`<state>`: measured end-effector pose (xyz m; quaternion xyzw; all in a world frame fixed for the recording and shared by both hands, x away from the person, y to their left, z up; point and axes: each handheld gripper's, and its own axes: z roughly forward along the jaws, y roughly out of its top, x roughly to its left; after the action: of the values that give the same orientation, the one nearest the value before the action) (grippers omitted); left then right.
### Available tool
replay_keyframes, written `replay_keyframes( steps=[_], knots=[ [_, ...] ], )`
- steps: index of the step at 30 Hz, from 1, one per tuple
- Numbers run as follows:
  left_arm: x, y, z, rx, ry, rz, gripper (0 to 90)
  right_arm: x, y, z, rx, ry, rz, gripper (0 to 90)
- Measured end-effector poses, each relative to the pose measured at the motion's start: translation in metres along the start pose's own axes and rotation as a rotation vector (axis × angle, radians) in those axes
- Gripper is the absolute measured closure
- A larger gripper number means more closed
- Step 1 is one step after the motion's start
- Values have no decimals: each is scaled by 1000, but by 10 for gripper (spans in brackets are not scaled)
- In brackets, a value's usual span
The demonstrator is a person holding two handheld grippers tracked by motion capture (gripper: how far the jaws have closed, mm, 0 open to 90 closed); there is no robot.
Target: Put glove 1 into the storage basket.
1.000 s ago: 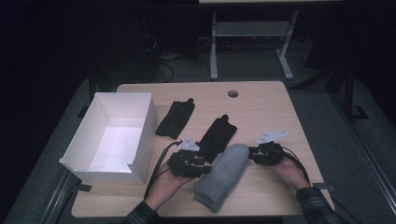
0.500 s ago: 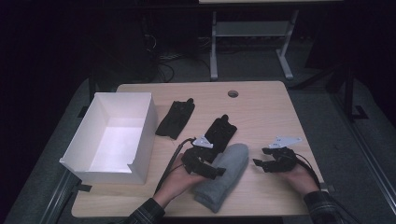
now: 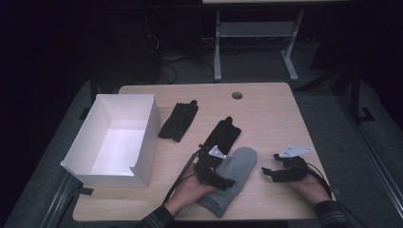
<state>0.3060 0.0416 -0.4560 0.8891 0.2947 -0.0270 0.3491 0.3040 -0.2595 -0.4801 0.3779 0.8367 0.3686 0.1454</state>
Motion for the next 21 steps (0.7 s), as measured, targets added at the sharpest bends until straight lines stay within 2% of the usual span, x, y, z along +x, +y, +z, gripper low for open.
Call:
replay_keyframes(
  steps=[3, 8, 9, 11, 16, 19, 21],
  knots=[
    [1, -1, 3, 7, -8, -15, 134, 0, -2, 0, -12, 4, -2, 241],
    [0, -2, 4, 7, -20, 0, 170, -1, -2, 0, -12, 6, -2, 240],
    [0, -2, 3, 8, -27, 1, 236, -1, -2, 0, -12, 5, -3, 240],
    [-1, -3, 3, 3, -48, 0, 267, -1, -2, 0, -12, 6, -3, 240],
    [2, -2, 2, 16, -97, -7, 444, -1, -1, 0, -6, 10, -5, 211],
    [4, -1, 2, 37, -108, -6, 541, -1, -1, 1, -2, 12, -8, 187],
    [3, 0, 2, 45, -103, -1, 575, -1, -1, 1, -1, 11, -7, 183]
  ],
)
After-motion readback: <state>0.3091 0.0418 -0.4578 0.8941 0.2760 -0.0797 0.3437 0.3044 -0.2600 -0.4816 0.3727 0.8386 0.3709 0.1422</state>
